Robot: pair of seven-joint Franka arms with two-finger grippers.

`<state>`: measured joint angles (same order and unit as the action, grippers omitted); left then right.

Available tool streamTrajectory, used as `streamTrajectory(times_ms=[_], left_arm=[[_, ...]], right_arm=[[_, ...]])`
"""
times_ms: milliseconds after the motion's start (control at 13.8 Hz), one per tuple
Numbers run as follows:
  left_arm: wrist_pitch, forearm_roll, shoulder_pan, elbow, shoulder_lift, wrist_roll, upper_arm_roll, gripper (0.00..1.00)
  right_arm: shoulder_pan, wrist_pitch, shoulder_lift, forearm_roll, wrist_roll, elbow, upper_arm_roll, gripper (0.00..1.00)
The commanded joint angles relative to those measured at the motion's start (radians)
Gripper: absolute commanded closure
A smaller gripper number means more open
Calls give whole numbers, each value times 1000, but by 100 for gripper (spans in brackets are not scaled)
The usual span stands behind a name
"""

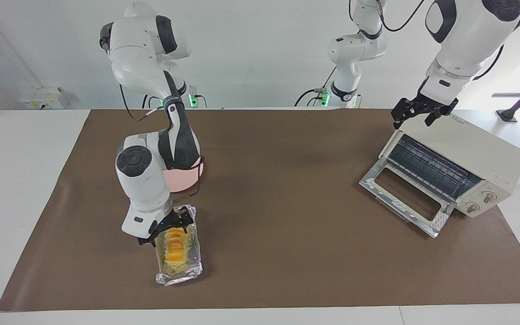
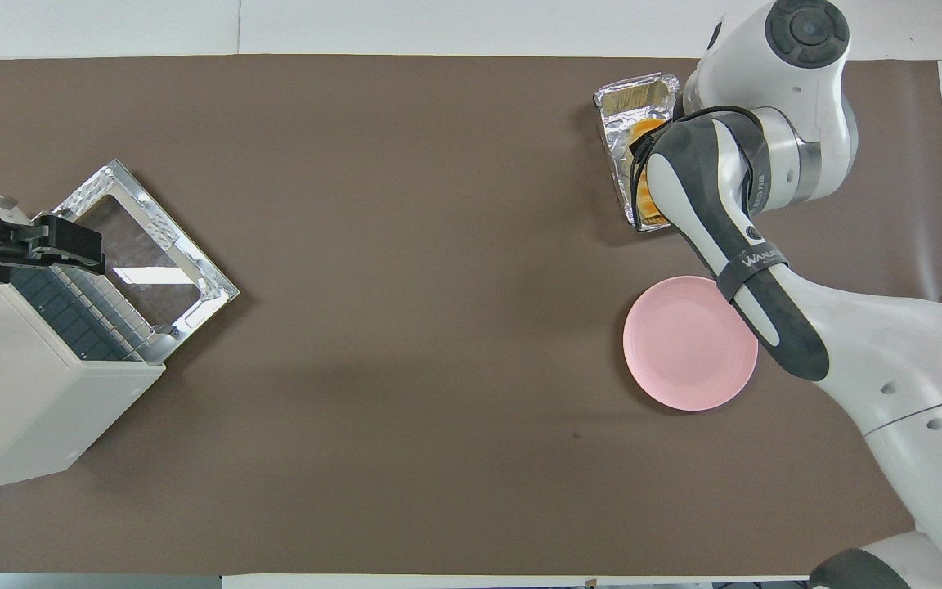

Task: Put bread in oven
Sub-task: 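Open the right gripper to release the bread in the tray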

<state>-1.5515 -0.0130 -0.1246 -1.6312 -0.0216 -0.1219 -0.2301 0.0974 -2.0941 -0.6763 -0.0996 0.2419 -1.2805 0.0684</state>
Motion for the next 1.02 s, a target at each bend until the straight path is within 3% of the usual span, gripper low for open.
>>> streamTrajectory(times_ms=[0,364,582,800,873,945], left_arm=[[-18,15,-6,-30,-27,4,5,0],[-18,16,-6,-30,-27,4,5,0],[-18,15,-6,-30,-27,4,5,0],[-18,16,-6,-30,-27,4,5,0],[-18,15,-6,-30,-27,4,5,0],[-18,15,-6,-30,-27,4,5,0]], right_arm=[[-30,-87,-9,-49,13,-14,5,0],[-73,-135,-22,-88,60,-40,8,0],[-77,-112,-37,61,48,-59,7,0],[-96,-106,-45,54,59,-63,5,2],[-93,-110,-46,48,59,-63,5,9],[-94,-113,-46,46,60,-68,5,25]])
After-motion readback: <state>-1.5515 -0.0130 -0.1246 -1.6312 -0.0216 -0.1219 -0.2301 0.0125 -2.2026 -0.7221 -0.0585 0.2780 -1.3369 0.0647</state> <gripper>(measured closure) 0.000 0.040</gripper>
